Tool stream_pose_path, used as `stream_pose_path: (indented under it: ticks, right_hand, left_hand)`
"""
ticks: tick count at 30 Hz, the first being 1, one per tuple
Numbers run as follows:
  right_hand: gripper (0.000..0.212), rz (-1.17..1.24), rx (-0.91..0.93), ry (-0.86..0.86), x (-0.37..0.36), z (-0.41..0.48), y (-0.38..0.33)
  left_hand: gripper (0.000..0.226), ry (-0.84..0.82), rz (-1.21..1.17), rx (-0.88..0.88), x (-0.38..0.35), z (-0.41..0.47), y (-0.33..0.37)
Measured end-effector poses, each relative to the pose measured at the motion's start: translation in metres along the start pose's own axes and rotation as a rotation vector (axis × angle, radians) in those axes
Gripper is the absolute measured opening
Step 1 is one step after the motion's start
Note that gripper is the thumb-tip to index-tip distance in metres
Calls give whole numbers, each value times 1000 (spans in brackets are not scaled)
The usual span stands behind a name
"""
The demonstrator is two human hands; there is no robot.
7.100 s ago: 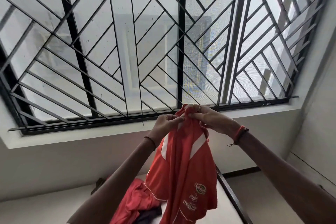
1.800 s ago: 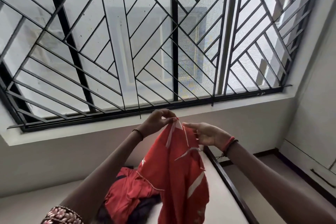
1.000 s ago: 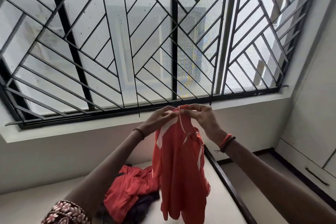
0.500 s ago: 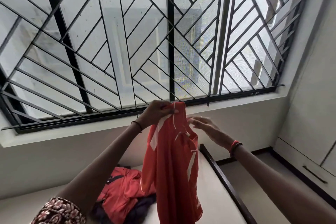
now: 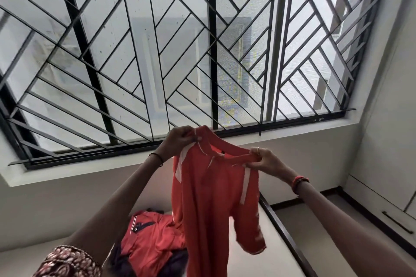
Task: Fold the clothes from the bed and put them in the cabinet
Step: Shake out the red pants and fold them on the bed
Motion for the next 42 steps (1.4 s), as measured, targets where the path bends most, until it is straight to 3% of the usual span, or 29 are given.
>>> stream_pose_path:
  ticks: [4,9,12,15,18,22,24,27,29,33,36,39,42]
  right_hand:
    - [35,29,36,-6,15,11,-9]
    - [41,156,-44,-37,26,14,-21]
    - [26,255,-61,-9,34,11,-30]
    - [18,410,2,15,39,6,-44]
    - [16,470,53,0,44,4,-56]
    - [23,491,82,-100,56,4,-67]
    - [31,461,83,-112,63,5,-66]
    - [45,427,43,-7,69,6,-61]
    - [40,396,17,126,70,6,-58]
    - [16,5,-6,462,57,9,-62]
    - [13,-222,-33,662,30,2,-71]
    - [18,-245,-6,680,5,-3,-85]
    - [22,-246,37,627,-17,-2,-98]
  left_hand:
    - [8,-123,35,30,4,-6,-14]
    - [31,-135,-29,44,10,-11,-19]
    - [27,-137,-102,90,11,-11,-20]
    - [23,-8,-138,76,14,-7,-15]
    - [34,123,-71,-25,20,-3,-8]
    - [20,-121,-271,0,23,-5,5]
    - [34,-241,-266,2,23,-5,13]
    - [48,-315,-267,67,23,-5,14]
    - [46,-294,-298,120,23,-4,9]
    - [24,-97,-221,195,9,0,9]
    - [27,70,-149,238,-11,7,13]
    - [25,195,-60,200,-28,8,24]
    - [34,204,-102,137,-46,4,36]
Point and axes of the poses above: each hand's wrist, its own z-axis towards the middle knuckle, its own x-axis out of the back of the hand, y = z × x, the point moved 4 cm from there along z, towards the middle knuckle
